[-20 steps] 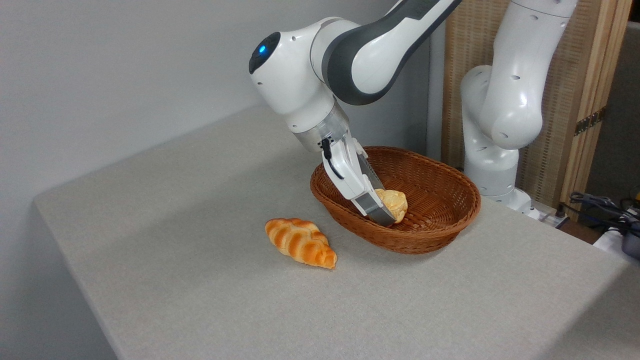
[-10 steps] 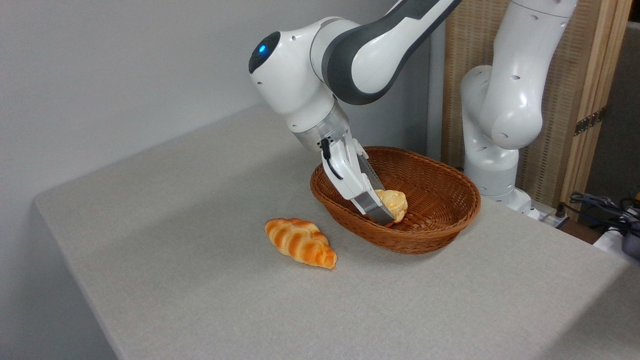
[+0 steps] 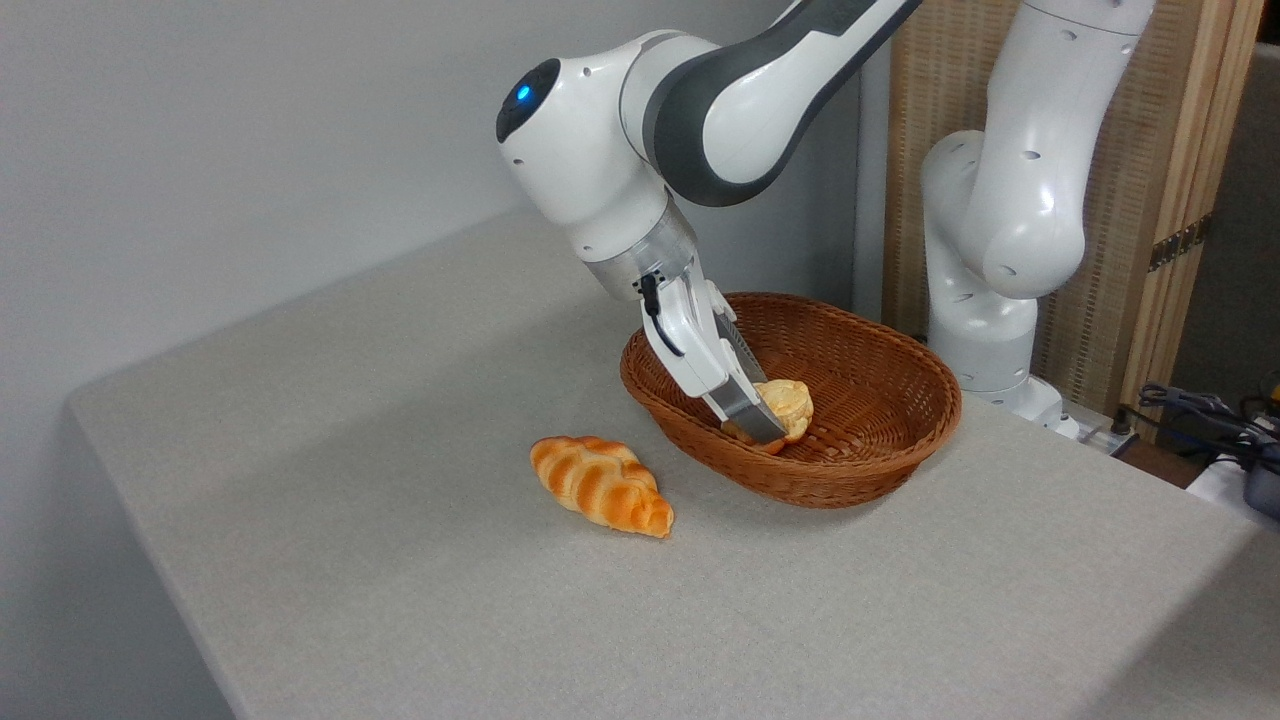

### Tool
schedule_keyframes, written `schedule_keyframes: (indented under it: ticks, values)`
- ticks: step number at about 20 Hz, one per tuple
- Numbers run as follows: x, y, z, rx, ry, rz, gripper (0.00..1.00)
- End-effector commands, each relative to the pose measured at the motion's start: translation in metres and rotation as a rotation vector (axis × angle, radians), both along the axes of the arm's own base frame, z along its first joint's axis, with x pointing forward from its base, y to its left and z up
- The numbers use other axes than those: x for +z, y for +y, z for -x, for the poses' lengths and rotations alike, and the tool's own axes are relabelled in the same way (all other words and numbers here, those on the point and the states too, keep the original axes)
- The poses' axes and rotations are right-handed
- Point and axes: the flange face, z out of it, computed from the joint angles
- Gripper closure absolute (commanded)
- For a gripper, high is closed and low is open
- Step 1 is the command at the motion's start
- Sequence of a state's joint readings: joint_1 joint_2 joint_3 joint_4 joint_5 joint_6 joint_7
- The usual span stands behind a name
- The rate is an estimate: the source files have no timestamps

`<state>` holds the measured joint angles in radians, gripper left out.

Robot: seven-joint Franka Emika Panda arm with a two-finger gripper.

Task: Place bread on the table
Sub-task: 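Lift the bread roll out of the basket and lower it beside the croissant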

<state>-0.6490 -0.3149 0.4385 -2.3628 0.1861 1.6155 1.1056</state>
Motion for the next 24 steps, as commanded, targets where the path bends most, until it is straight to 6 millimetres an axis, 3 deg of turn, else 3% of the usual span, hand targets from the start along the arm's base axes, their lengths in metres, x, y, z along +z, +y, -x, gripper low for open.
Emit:
schedule_keyframes:
  ticks: [1,4,8,11,14,19,23,24]
  values:
    - [0.019,0.0,-0.002,-0.026,0.005,-0.002,0.54]
    - [0.031,0.0,-0.006,-0.019,-0.003,0.003,0.53]
    - [0.064,-0.003,-0.014,-0.008,-0.025,0.019,0.52]
    - [0.104,-0.006,-0.03,0.025,-0.107,0.075,0.52]
    - [0.117,-0.007,-0.05,0.045,-0.229,0.108,0.52]
    - [0.112,-0.013,-0.072,0.059,-0.331,0.14,0.51]
    - [0.09,-0.028,-0.097,0.072,-0.392,0.166,0.47]
    - [0.084,-0.033,-0.104,0.084,-0.414,0.182,0.38]
